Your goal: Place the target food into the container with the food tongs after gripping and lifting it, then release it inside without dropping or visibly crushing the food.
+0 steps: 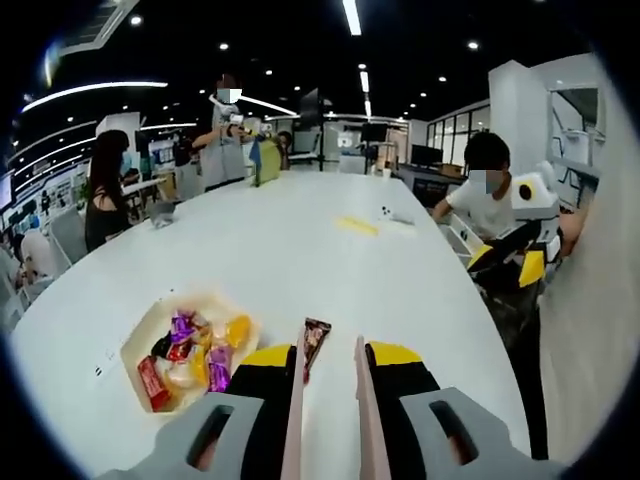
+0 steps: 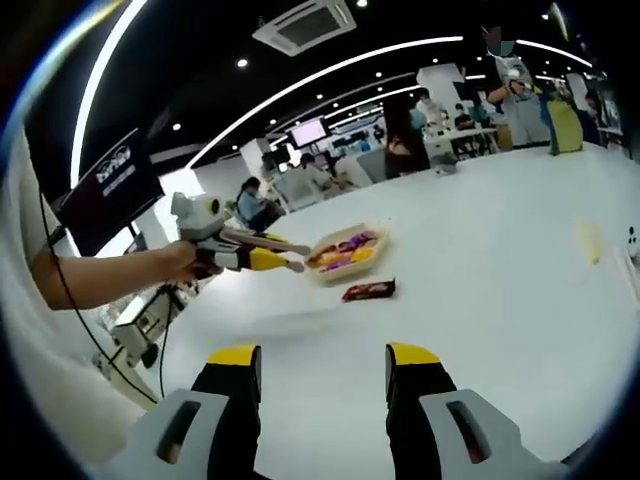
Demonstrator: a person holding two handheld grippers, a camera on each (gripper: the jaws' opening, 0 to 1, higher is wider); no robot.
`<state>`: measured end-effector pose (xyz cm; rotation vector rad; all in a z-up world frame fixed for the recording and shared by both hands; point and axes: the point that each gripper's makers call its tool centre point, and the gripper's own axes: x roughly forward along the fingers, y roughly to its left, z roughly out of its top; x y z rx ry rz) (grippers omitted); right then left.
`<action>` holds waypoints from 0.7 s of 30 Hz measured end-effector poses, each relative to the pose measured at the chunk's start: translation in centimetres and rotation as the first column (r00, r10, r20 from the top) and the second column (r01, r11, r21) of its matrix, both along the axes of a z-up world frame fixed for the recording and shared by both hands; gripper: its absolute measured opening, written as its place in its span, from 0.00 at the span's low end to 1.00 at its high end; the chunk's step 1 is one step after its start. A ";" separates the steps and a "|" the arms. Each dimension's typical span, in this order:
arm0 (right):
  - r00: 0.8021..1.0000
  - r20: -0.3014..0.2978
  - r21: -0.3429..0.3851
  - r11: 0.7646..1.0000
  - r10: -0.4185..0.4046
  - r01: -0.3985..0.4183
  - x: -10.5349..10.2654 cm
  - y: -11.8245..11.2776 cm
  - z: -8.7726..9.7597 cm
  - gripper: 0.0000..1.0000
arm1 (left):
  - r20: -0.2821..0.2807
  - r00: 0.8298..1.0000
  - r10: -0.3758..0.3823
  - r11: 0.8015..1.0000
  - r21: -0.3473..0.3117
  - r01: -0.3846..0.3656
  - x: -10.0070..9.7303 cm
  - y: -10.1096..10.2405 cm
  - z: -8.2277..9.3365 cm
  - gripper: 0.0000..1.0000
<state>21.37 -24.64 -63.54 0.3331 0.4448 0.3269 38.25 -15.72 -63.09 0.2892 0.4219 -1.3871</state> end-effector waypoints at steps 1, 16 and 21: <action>1.000 -0.013 -0.005 1.000 0.004 -0.004 -0.2 0.1 -0.3 0.50 | 0.000 1.000 -0.001 1.000 -0.001 0.001 0.1 -0.1 0.0 0.26; 0.998 -0.040 0.032 0.999 -0.039 0.041 -1.1 -0.7 -1.3 0.50 | 0.005 0.999 -0.054 0.998 0.038 0.054 1.1 -2.5 -0.7 0.26; 0.995 -0.059 0.055 0.995 -0.081 0.085 -1.9 -1.7 -1.7 0.50 | -0.001 0.998 -0.068 0.996 0.053 0.068 1.4 -3.4 -1.4 0.26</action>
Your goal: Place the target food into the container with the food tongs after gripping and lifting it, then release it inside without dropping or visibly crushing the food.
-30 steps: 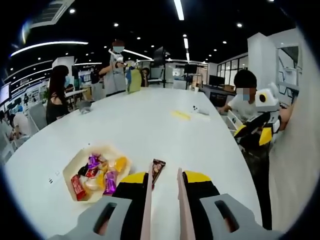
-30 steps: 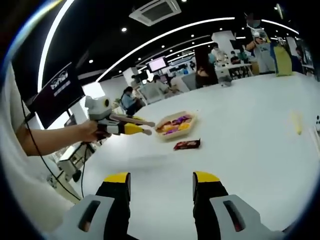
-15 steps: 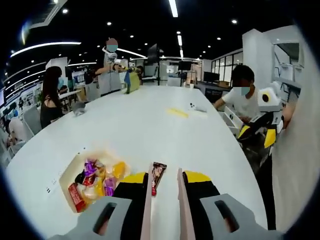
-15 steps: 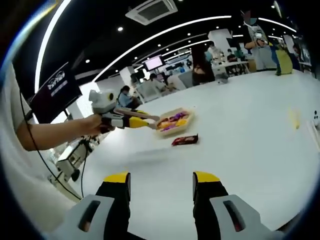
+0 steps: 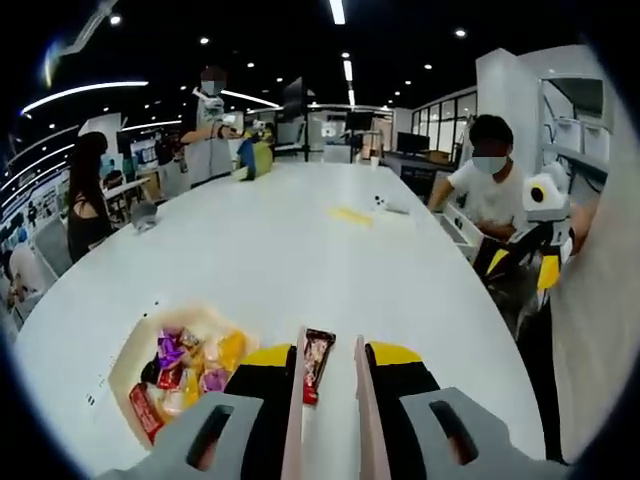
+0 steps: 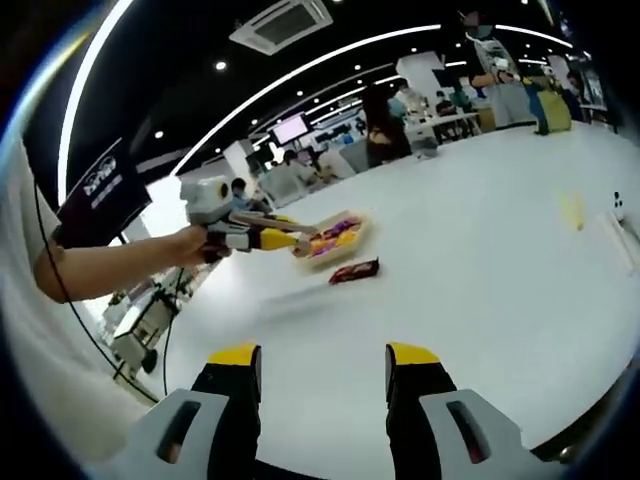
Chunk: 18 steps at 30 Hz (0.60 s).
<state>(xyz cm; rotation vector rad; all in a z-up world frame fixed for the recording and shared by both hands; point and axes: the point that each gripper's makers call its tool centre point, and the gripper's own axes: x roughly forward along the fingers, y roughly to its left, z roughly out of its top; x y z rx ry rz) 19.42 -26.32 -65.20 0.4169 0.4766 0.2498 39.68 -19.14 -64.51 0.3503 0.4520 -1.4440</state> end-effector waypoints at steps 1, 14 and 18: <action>1.000 0.004 0.007 1.000 -0.010 0.010 0.0 -0.3 0.1 0.50 | 0.000 1.000 -0.001 1.000 0.009 0.001 0.1 -0.1 -0.2 0.26; 0.999 -0.045 0.023 1.000 0.000 0.001 -1.1 -0.5 -1.6 0.49 | 0.030 0.997 -0.068 0.991 0.118 0.064 0.8 -1.6 -3.0 0.26; 0.999 -0.031 0.027 0.999 -0.016 0.017 -1.0 -1.1 -1.2 0.49 | 0.029 0.997 -0.077 0.989 0.131 0.073 0.9 -2.0 -3.6 0.26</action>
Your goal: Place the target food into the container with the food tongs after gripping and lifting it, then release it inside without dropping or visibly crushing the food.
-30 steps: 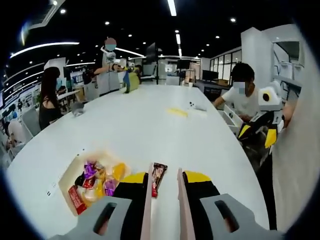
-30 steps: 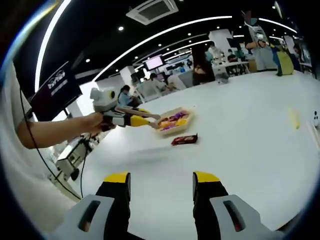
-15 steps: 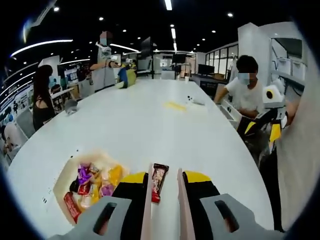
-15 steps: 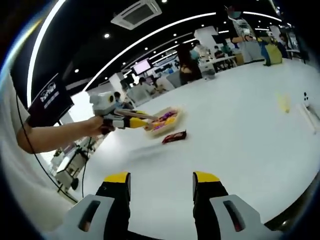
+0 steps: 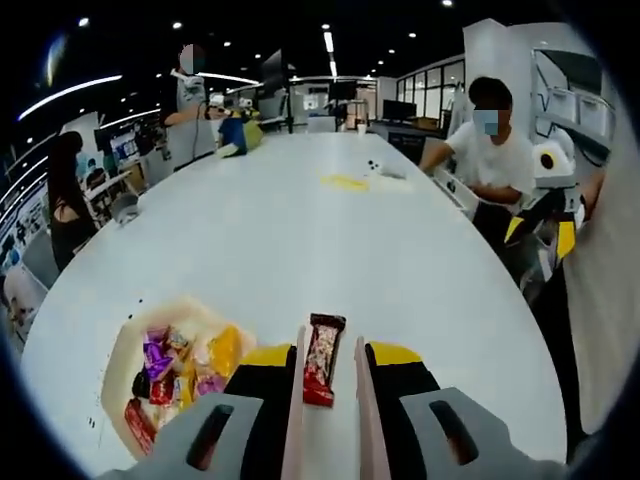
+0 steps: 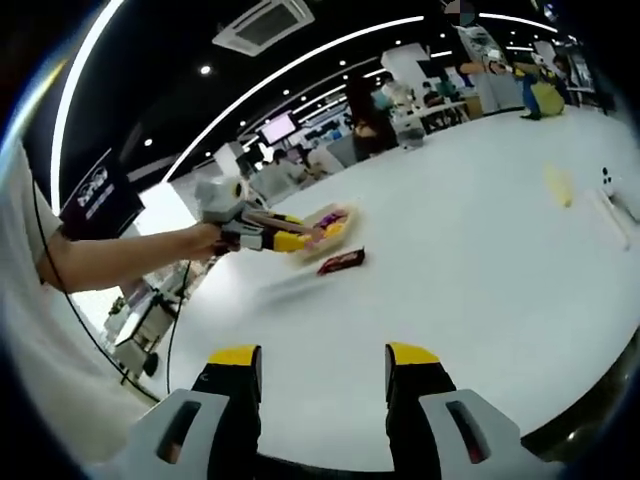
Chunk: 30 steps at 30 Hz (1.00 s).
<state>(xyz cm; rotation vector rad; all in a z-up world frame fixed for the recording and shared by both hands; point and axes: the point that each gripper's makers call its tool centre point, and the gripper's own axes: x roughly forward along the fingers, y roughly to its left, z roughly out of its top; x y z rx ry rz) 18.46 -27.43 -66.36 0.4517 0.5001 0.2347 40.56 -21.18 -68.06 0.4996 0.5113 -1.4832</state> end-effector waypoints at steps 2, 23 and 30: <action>1.000 -0.006 0.010 1.000 -0.017 0.017 0.1 -0.5 -0.3 0.49 | -0.005 1.000 -0.009 1.000 0.015 0.009 0.1 -0.2 -0.7 0.26; 0.999 -0.030 0.026 0.999 -0.025 0.026 -0.5 -0.9 -0.9 0.49 | -0.013 0.999 -0.032 0.994 0.100 0.033 0.8 -0.8 -3.7 0.26; 0.998 -0.038 0.030 0.999 -0.044 0.045 -0.6 -1.5 -1.1 0.49 | -0.019 0.999 -0.033 0.993 0.116 0.035 0.8 -0.9 -4.5 0.26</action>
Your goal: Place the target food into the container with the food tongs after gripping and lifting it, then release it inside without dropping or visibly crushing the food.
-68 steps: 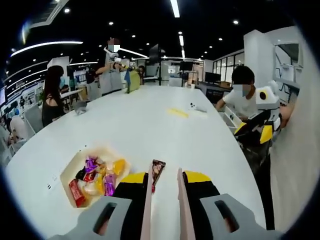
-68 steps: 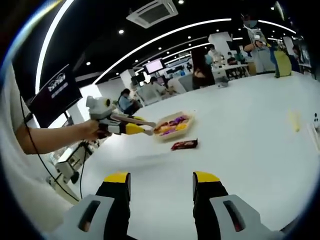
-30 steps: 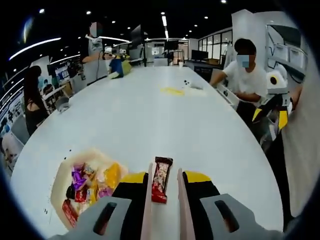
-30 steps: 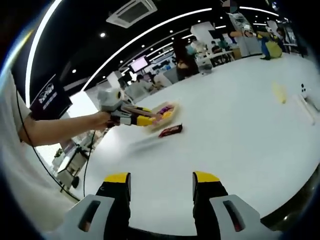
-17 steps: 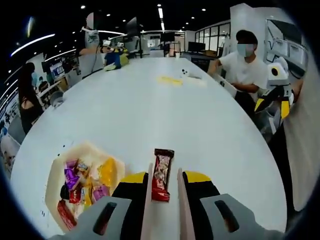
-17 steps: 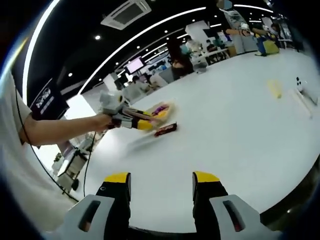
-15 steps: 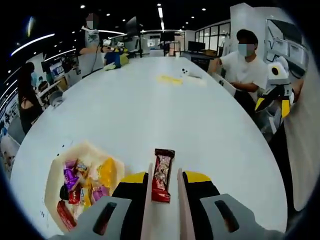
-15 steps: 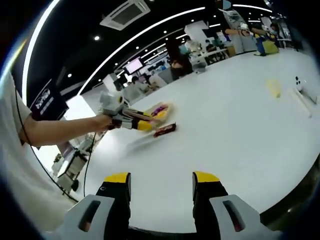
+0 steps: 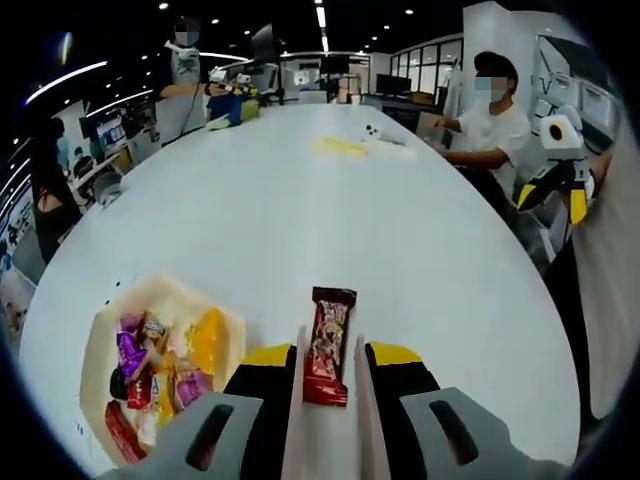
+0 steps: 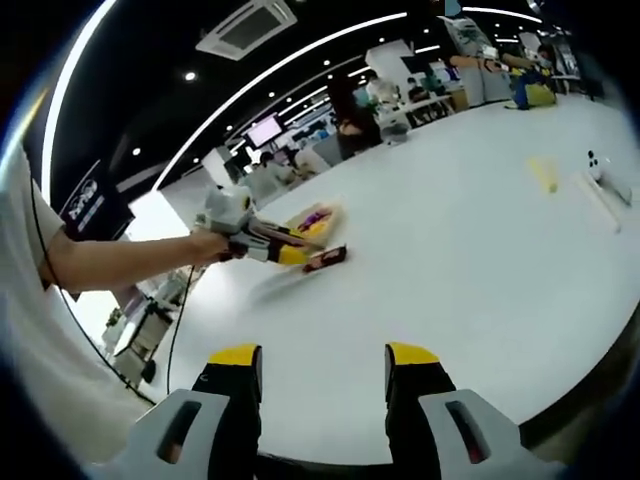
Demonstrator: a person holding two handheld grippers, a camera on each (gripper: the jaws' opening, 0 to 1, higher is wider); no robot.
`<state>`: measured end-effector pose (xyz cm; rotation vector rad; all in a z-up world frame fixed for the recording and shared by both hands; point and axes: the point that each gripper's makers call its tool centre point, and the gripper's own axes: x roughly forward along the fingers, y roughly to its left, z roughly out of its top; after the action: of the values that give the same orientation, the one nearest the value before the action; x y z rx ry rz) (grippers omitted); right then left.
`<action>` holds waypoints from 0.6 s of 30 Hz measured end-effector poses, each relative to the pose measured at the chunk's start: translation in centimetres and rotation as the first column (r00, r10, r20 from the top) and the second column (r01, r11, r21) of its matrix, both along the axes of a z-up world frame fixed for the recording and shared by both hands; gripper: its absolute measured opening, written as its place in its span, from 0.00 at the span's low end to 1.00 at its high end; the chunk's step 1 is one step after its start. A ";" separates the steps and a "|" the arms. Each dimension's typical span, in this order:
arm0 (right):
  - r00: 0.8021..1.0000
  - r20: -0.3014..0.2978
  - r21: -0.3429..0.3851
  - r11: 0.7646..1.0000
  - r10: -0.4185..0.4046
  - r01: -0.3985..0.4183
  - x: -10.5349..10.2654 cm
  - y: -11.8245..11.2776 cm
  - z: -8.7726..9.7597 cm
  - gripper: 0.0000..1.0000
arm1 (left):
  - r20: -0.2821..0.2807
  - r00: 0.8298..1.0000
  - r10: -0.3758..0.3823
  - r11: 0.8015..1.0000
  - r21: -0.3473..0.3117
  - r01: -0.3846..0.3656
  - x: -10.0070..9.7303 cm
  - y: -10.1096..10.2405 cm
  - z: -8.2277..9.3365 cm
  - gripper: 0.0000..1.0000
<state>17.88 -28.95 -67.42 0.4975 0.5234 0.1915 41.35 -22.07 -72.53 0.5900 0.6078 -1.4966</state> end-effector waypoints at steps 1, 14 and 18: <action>1.000 -0.001 0.001 1.000 -0.001 0.001 0.0 0.0 0.0 0.49 | 0.000 1.000 -0.001 1.000 0.001 0.001 0.0 0.0 -0.1 0.26; 1.000 0.001 0.006 1.000 -0.007 0.007 0.4 -0.4 0.0 0.49 | -0.025 1.000 0.014 1.000 0.028 -0.013 0.1 -0.3 -0.8 0.26; 1.000 0.003 0.009 1.000 -0.003 0.003 0.5 -0.3 0.0 0.49 | -0.061 0.997 0.048 0.999 0.027 -0.046 0.2 -0.1 -0.9 0.26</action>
<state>18.41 -29.23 -67.40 0.5070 0.5192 0.1916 41.51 -22.21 -73.43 0.5474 0.6855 -1.4690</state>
